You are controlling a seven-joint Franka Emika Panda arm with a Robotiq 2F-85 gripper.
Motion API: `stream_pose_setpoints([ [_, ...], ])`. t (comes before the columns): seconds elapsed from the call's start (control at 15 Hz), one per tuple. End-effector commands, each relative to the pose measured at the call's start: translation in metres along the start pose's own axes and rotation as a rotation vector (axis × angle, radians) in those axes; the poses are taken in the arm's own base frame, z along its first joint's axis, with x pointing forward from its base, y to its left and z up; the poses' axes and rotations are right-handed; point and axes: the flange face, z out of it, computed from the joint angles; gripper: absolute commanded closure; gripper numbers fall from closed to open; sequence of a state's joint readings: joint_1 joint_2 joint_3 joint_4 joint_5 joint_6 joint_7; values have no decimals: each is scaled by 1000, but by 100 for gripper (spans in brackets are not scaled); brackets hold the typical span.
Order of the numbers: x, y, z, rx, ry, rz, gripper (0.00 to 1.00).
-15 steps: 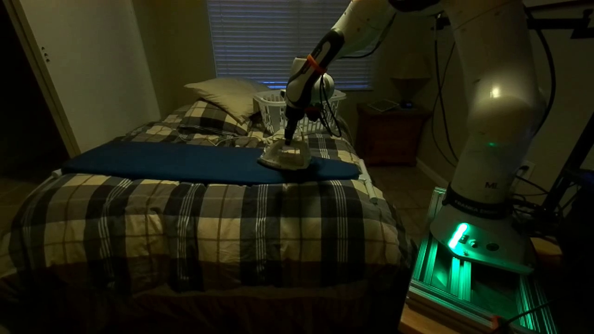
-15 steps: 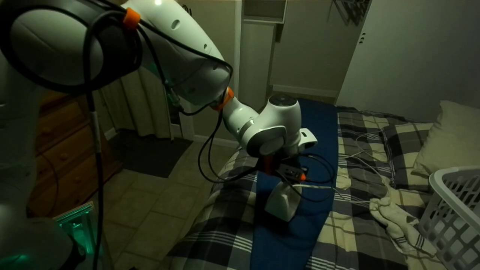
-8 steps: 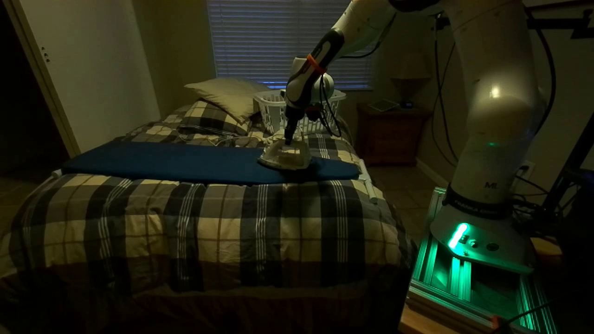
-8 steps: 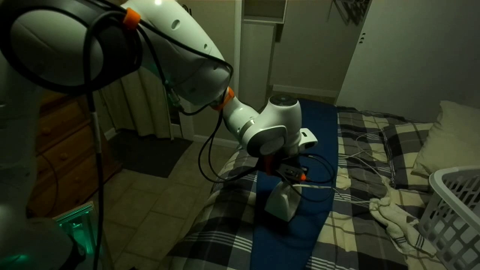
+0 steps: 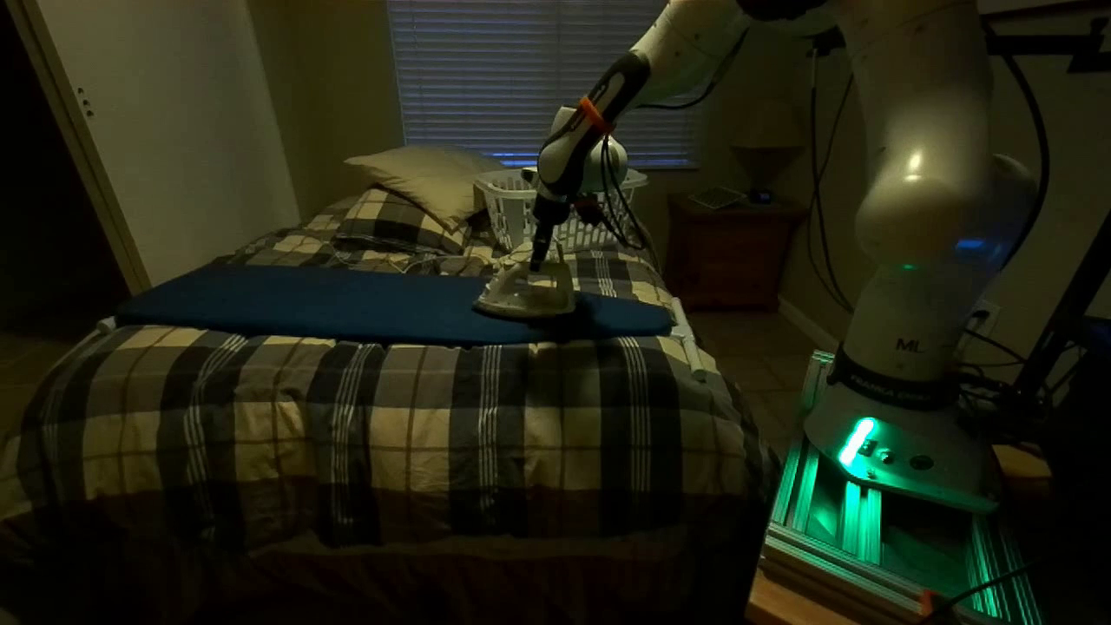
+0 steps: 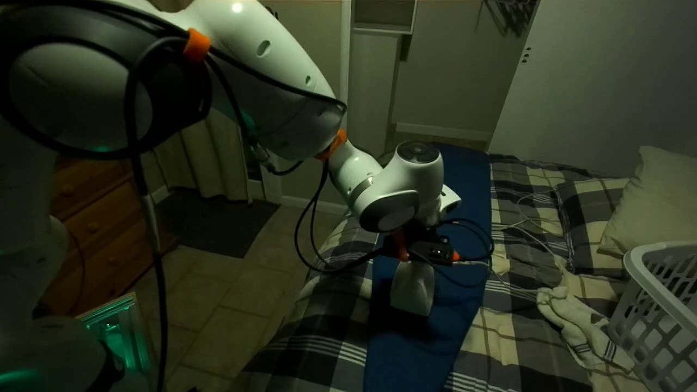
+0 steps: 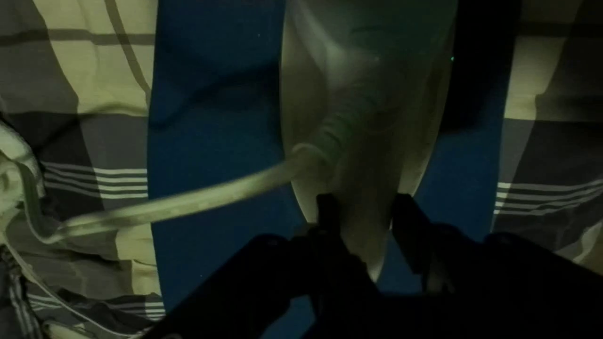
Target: Turn the iron to the left
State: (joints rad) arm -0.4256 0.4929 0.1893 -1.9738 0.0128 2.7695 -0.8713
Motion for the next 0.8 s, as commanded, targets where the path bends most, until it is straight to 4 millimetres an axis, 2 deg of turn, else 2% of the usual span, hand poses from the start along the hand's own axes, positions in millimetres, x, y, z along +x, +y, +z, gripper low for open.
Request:
stream_pose_setpoints([
  [0.0, -8, 17, -6, 64, 58, -178, 90],
  [0.33, -30, 46, -8, 108, 42, -461, 90],
  [0.53, -30, 59, -10, 103, 32, -630, 90],
  [0.73, -22, 59, -9, 84, 58, -788, 90],
])
